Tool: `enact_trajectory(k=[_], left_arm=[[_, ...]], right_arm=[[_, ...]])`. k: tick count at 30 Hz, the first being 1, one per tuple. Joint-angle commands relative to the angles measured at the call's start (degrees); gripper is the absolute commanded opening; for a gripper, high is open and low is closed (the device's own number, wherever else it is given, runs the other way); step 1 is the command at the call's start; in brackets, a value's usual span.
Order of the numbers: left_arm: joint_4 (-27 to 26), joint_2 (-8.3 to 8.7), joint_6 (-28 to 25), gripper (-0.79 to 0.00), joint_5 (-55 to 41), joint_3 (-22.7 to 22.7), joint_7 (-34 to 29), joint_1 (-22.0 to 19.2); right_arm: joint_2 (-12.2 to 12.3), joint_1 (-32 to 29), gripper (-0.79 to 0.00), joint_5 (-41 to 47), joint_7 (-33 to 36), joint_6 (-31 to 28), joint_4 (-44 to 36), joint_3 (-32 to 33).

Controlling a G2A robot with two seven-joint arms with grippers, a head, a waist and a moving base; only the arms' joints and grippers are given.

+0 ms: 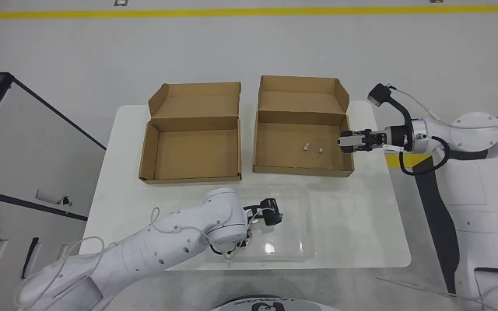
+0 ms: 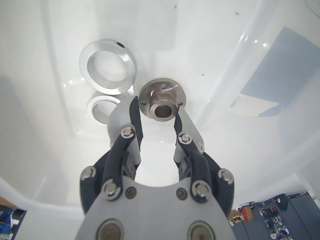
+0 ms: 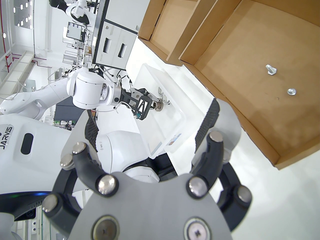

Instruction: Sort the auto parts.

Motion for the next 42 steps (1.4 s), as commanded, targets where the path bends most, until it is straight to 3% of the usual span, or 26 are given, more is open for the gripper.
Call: enact_trajectory(k=[1, 24, 26, 27, 28, 35, 42], left_arm=[[0.10, 0.05, -0.17, -0.449, 0.01, 0.13, 0.01, 0.14], [2.14, -0.54, -1.53, -0.489, -0.59, -0.28, 0.88, 0.50], [2.31, -0.62, -1.59, -0.557, -0.57, -0.28, 0.77, 0.43], [2.40, -0.65, -1.53, -0.640, -0.64, -0.34, 0.88, 0.44], [2.51, -0.68, -1.51, -0.776, -0.55, -0.39, 1.00, 0.42], [2.47, -0.76, -1.01, -0.785, 0.47, -0.74, 1.80, 0.66], [-2.05, 0.07, -0.60, -0.785, -1.22, -3.63, 0.01, 0.82]], right_arm=[[0.00, 0.00, 0.000, 0.01, 0.00, 0.00, 0.00, 0.00], [0.00, 0.00, 0.000, 0.01, 0.00, 0.00, 0.00, 0.00], [0.00, 0.00, 0.000, 0.01, 0.00, 0.00, 0.00, 0.00], [0.00, 0.00, 0.000, 0.01, 0.00, 0.00, 0.00, 0.00], [0.00, 0.00, 0.000, 0.01, 0.00, 0.00, 0.00, 0.00], [0.00, 0.00, 0.000, 0.01, 0.00, 0.00, 0.00, 0.00], [0.00, 0.00, 0.000, 0.01, 0.00, 0.00, 0.00, 0.00]])
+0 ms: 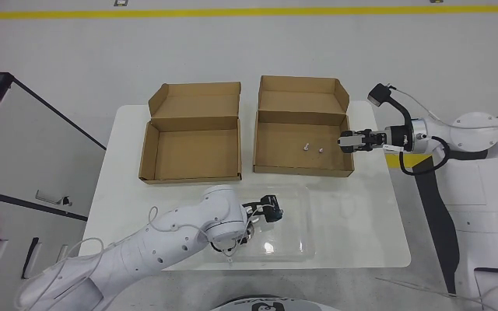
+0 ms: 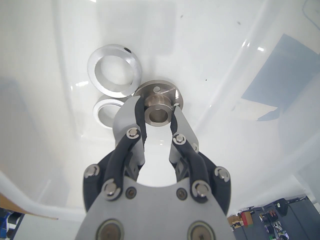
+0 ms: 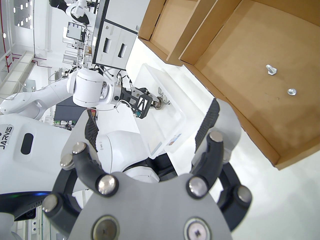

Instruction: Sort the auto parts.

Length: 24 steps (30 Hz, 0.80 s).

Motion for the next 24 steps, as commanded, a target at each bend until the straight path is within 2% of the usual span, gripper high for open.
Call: enact_trajectory(k=[1, 9, 16, 19, 24], left_arm=[[-1.63, 0.39, 0.05, -0.785, -0.70, -1.01, -0.12, 0.02], [-8.94, 2.89, 0.39, -0.785, -3.61, -4.53, -0.12, -0.60], [-13.19, 5.15, -0.08, -0.785, -7.85, -7.99, -0.12, -1.11], [-14.35, 5.85, -0.94, -0.785, -11.32, -10.86, 0.17, -0.98], [-14.59, 7.09, -5.43, -0.785, -18.77, -17.07, 4.96, 0.60]], right_arm=[[0.00, 0.00, 0.000, 0.01, 0.00, 0.00, 0.00, 0.00], [0.00, 0.00, 0.000, 0.01, 0.00, 0.00, 0.00, 0.00], [0.00, 0.00, 0.000, 0.01, 0.00, 0.00, 0.00, 0.00], [0.00, 0.00, 0.000, 0.01, 0.00, 0.00, 0.00, 0.00], [0.00, 0.00, 0.000, 0.01, 0.00, 0.00, 0.00, 0.00]])
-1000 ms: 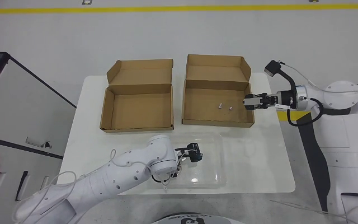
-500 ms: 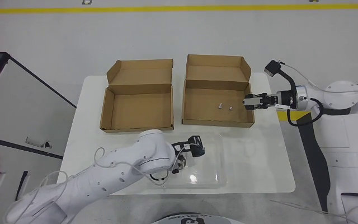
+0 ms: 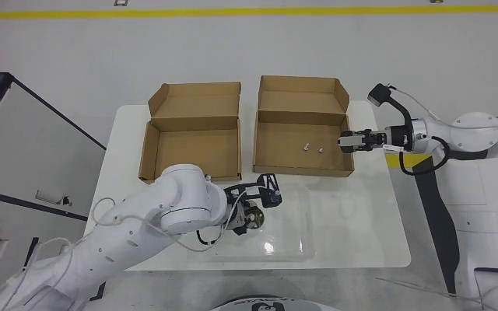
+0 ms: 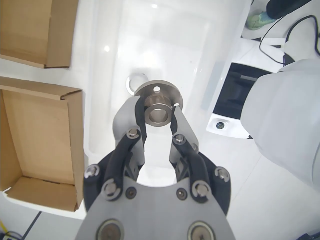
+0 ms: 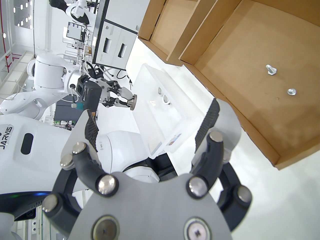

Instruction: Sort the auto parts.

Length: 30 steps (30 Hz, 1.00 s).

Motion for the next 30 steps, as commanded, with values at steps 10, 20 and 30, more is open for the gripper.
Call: enact_trajectory(k=[10, 20, 30], left_arm=[[4.78, 3.13, -14.86, -0.785, -17.78, -14.37, 11.60, 6.63], [10.89, 7.28, -26.81, -0.785, -33.96, -18.95, 23.53, 8.41], [17.94, 13.56, -41.22, -0.785, -45.51, -15.38, 37.94, 5.91]], right_arm=[[0.00, 0.00, 0.000, 0.01, 0.00, 0.00, 0.00, 0.00], [0.00, 0.00, 0.000, 0.01, 0.00, 0.00, 0.00, 0.00], [0.00, 0.00, 0.000, 0.01, 0.00, 0.00, 0.00, 0.00]])
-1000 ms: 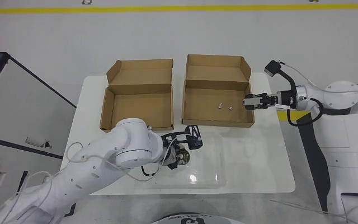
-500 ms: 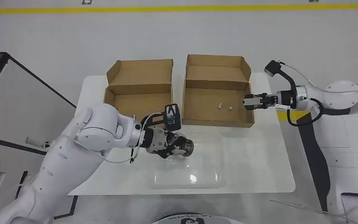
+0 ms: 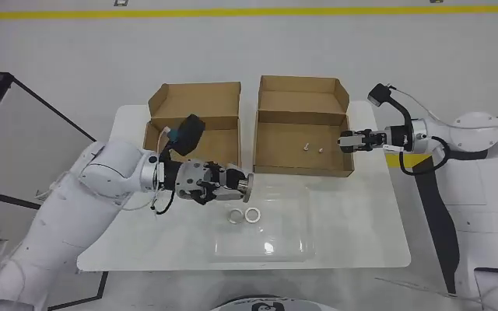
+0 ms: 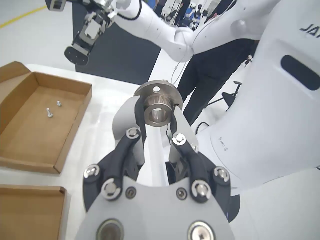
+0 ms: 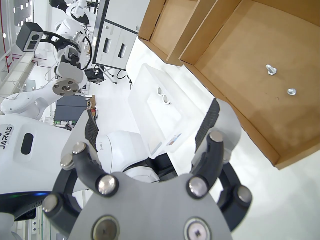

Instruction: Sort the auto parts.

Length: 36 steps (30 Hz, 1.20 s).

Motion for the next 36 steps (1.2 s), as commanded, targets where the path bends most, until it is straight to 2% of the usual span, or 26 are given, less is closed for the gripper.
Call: enact_trajectory(k=[1, 5, 20, 22, 27, 32, 36], left_arm=[[1.10, 1.44, -1.67, -0.785, -0.91, 1.24, 1.76, -0.96], [1.33, 3.83, -1.67, -0.785, -3.67, 2.61, 1.76, -2.91], [1.33, 3.83, -1.67, -0.785, -3.67, 2.61, 1.76, -2.91], [1.03, 3.69, -1.40, -0.785, -3.84, 2.49, 3.48, -2.22], [-2.08, 3.16, -1.67, -0.785, -15.47, 1.99, 7.33, 0.34], [-4.15, 2.03, -1.67, -0.785, -28.49, -0.39, 1.77, 2.13], [-6.14, 0.70, -1.67, -0.785, -35.14, -2.62, 1.77, 3.63]], right_arm=[[0.00, 0.00, 0.000, 0.01, 0.00, 0.00, 0.00, 0.00], [0.00, 0.00, 0.000, 0.01, 0.00, 0.00, 0.00, 0.00], [0.00, 0.00, 0.000, 0.01, 0.00, 0.00, 0.00, 0.00], [0.00, 0.00, 0.000, 0.01, 0.00, 0.00, 0.00, 0.00], [0.00, 0.00, 0.000, 0.01, 0.00, 0.00, 0.00, 0.00], [0.00, 0.00, 0.000, 0.01, 0.00, 0.00, 0.00, 0.00], [0.00, 0.00, 0.000, 0.01, 0.00, 0.00, 0.00, 0.00]])
